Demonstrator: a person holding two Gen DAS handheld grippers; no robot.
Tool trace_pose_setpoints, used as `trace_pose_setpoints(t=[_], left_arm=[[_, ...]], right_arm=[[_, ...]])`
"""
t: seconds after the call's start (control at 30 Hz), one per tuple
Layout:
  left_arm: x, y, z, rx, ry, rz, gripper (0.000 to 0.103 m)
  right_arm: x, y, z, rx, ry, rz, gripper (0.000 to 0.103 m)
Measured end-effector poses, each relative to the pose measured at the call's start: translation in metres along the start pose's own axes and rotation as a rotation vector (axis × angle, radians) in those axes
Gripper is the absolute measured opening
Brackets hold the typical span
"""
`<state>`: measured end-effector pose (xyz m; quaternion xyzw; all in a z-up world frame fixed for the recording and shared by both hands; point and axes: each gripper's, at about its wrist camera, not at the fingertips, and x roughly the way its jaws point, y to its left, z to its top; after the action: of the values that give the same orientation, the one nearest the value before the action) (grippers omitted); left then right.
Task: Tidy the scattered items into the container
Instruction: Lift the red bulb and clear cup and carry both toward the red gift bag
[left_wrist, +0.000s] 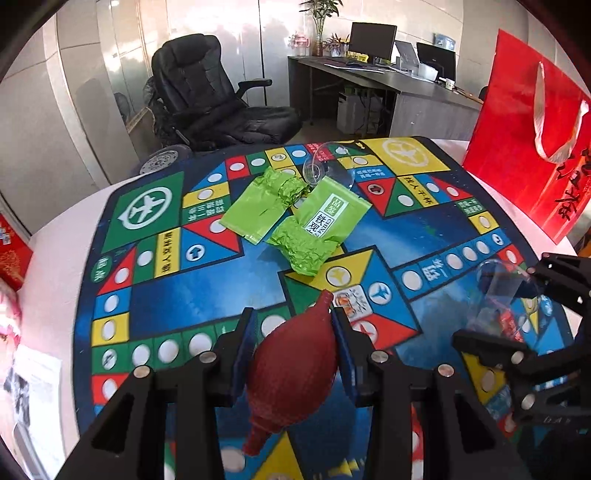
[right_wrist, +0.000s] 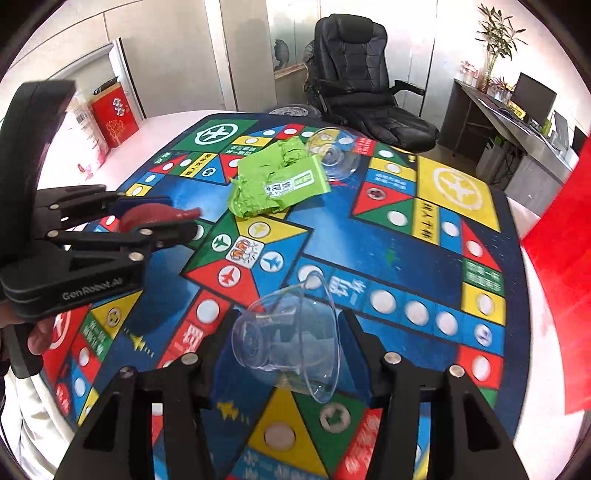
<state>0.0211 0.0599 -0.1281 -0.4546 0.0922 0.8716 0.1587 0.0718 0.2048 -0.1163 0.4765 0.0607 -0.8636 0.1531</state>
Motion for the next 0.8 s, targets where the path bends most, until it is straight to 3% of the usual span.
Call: trace_pose_setpoints(t=[0.33, 0.57, 0.63, 0.8], left_arm=[[-0.079, -0.054, -0.011, -0.064, -0.059, -0.065, 0.044], [-0.112, -0.132, -0.027, -0.143, 0.001, -0.053, 0.044], [-0.124, -0.156, -0.021, -0.162, 0.013, -0.063, 0.044], [-0.180, -0.202, 0.018, -0.146, 0.023, -0.059, 0.044]], right_arm=[[-0.110, -0.033, -0.034, 0.021, -0.058, -0.001, 0.057], [-0.186, -0.089, -0.073, 0.054, -0.067, -0.033, 0.057], [-0.206, -0.103, -0.079, 0.040, -0.057, -0.055, 0.057], [-0.256, -0.132, -0.074, 0.048, -0.008, -0.010, 0.057]])
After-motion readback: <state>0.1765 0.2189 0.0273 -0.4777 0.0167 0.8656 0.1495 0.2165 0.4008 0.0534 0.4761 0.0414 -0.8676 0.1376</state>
